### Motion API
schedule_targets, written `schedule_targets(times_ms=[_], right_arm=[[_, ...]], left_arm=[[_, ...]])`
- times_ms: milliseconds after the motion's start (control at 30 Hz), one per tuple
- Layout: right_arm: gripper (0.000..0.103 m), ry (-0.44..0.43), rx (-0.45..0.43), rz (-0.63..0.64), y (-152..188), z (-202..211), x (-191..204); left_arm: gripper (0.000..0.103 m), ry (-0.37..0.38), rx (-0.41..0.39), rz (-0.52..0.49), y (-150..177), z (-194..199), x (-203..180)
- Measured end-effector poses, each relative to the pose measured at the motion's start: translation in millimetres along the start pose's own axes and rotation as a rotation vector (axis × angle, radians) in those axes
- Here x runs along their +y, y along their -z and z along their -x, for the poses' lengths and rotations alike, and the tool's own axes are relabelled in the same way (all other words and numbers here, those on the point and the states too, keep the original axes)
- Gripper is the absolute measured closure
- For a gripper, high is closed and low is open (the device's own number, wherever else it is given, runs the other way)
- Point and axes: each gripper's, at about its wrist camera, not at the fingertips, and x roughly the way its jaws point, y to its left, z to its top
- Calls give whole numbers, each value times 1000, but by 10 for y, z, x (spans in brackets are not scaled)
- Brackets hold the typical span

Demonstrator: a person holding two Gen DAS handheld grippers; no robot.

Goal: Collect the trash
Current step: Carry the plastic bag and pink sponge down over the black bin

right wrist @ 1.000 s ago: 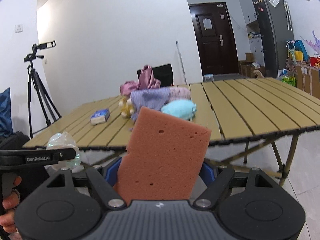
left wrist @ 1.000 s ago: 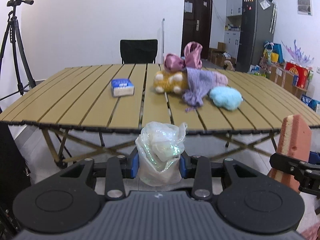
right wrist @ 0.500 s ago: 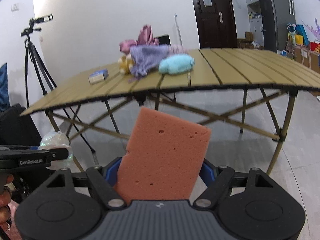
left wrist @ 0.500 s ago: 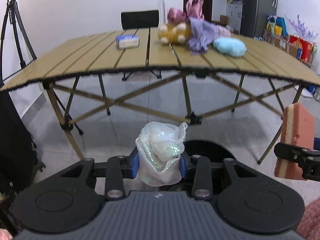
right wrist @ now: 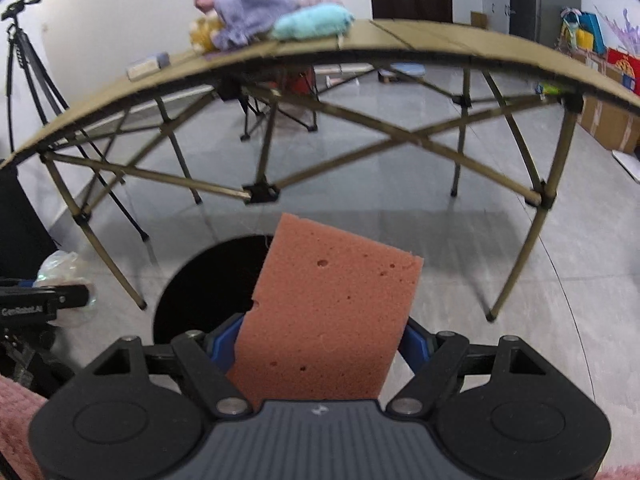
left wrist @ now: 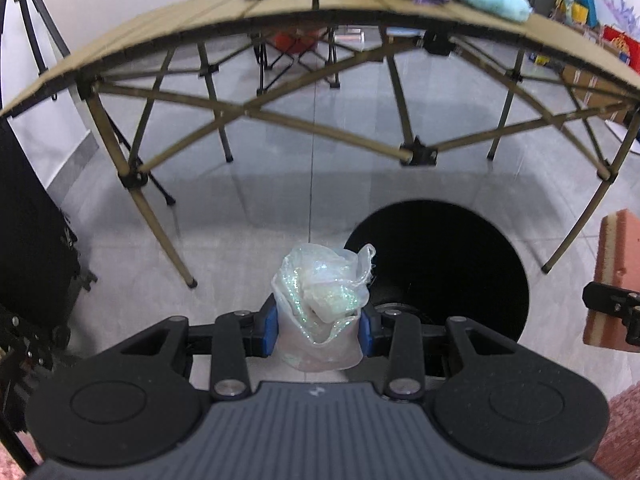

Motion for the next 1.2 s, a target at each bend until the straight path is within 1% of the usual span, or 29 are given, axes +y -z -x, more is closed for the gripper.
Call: schedule_targets(times_ms=[267, 467, 800, 1200], right_arm=[[25, 24, 69, -28, 104, -232, -95], [25, 36, 106, -49, 143, -347, -161], [25, 73, 144, -83, 201, -503, -352], [25, 108, 164, -147, 288, -570, -641]], left_arm=[[65, -9, 100, 23, 37, -284, 63], [65, -12, 149, 14, 15, -442, -2], [65, -4, 177, -13, -61, -573, -221], [65, 22, 202, -58, -175, -714, -655]])
